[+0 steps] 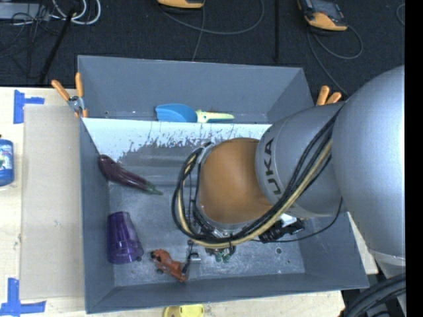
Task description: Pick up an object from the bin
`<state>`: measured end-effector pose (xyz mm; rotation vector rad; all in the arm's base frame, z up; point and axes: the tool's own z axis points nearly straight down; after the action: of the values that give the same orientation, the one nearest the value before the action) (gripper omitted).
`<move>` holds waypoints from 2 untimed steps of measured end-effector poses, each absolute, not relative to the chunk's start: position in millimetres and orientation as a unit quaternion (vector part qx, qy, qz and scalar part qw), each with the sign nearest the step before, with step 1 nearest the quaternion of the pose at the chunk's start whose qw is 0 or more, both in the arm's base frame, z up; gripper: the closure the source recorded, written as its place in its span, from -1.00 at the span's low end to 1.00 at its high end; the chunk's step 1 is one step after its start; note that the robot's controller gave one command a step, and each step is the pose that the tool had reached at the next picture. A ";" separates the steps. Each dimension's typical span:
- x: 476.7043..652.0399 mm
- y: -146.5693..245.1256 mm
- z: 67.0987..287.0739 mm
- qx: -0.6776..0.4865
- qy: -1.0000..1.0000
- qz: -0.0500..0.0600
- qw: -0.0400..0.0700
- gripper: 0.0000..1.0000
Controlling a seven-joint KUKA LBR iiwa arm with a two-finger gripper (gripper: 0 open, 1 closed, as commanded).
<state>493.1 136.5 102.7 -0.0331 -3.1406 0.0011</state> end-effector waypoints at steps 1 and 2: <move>486.4 150.3 84.3 0.050 -0.999 -0.001 -0.003 -1.00; 479.7 149.3 70.9 -0.005 -1.000 -0.001 -0.002 1.00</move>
Offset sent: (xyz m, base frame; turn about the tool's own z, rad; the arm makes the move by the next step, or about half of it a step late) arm -0.0150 0.0125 -0.0327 -0.0140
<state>479.7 149.3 70.9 -0.0152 -3.1451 -0.0025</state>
